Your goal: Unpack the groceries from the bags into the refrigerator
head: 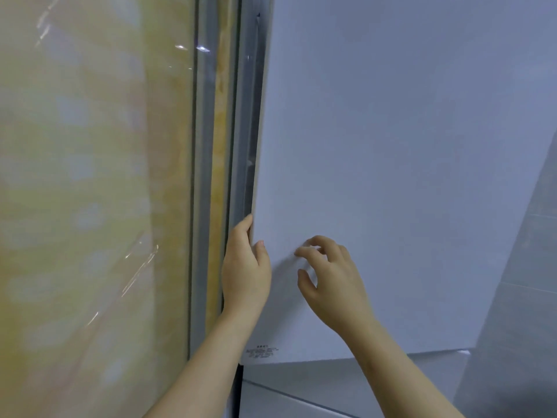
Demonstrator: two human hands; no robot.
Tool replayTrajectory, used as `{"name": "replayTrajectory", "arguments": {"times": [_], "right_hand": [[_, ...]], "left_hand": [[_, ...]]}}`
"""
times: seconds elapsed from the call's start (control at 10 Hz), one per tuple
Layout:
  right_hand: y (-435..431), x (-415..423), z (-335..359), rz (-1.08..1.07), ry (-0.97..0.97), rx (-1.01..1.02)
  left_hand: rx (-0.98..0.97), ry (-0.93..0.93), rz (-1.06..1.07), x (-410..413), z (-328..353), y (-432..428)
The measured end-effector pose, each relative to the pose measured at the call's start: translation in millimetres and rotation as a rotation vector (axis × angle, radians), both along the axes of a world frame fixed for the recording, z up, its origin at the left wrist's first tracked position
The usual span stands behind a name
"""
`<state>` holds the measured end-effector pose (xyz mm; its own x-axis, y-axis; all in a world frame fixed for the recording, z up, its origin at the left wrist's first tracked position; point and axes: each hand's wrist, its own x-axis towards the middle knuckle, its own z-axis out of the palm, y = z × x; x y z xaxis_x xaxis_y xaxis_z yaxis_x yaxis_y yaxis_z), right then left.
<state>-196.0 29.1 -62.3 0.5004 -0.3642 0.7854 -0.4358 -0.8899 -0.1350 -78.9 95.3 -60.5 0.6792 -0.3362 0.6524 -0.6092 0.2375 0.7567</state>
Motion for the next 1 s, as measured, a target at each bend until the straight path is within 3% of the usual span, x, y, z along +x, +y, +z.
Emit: {"name": "replayTrajectory", "arguments": {"times": [0.6, 0.9, 1.0], "right_hand": [[-97.6, 79.4, -16.2, -0.319, 0.428, 0.121], [-95.8, 83.5, -2.7, -0.249, 0.248, 0.227], [-88.2, 66.2, 11.5, -0.150, -0.007, 0.327]], "left_hand": [[0.540, -0.162, -0.169, 91.2, -7.3, -117.4], [0.320, -0.232, 0.021, 86.6, -10.4, -113.2], [0.353, -0.266, 0.016, 82.8, -4.9, -111.8]]}}
